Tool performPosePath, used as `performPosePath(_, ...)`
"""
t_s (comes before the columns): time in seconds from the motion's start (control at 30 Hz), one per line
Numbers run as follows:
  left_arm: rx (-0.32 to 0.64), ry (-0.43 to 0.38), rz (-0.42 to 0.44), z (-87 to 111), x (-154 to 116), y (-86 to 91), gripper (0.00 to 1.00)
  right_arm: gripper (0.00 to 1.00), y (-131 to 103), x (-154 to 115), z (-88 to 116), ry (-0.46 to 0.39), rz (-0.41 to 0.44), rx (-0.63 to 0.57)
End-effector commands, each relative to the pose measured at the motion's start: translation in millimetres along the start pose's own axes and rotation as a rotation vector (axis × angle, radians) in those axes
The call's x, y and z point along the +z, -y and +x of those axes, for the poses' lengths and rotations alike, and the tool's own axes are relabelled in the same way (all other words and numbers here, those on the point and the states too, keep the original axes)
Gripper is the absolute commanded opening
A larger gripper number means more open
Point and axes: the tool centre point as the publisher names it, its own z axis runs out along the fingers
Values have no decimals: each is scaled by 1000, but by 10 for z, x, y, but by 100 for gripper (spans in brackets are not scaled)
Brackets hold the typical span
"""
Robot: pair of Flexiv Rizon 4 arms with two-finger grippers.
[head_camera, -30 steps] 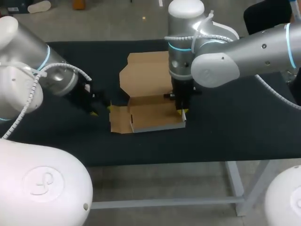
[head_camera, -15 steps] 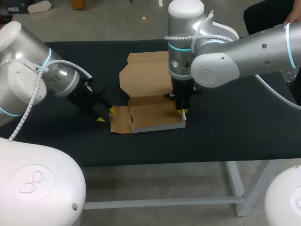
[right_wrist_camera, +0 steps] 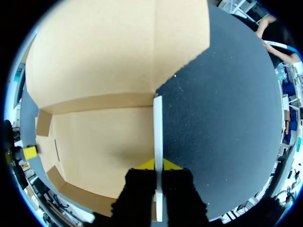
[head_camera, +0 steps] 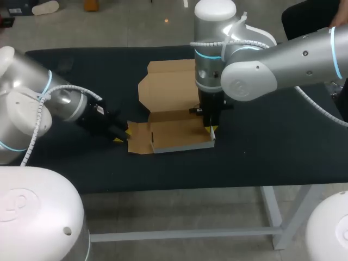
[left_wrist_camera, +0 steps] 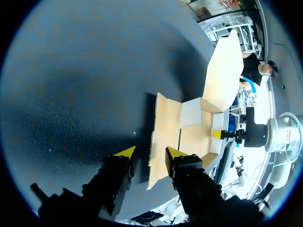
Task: Assemble the packaging by folding the flat box into shape, placing the metal phone stand inside, and closing the box properly
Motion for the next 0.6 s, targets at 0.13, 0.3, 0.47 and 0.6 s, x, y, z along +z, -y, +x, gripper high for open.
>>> performPosePath(0.13, 32, -36, -14, -2, 86, 25, 42, 0, -7, -9, 8, 3, 4, 0)
performPosePath(0.3, 27, -49, -33, 7, 170, 51, 39, 0, -7, -9, 8, 3, 4, 0)
performPosePath(0.47, 21, -39, -44, 58, 218, 51, 16, 0, -7, -9, 8, 3, 4, 0)
performPosePath(0.6, 23, -17, -47, 131, 213, 41, 0, 0, -7, -9, 8, 3, 4, 0)
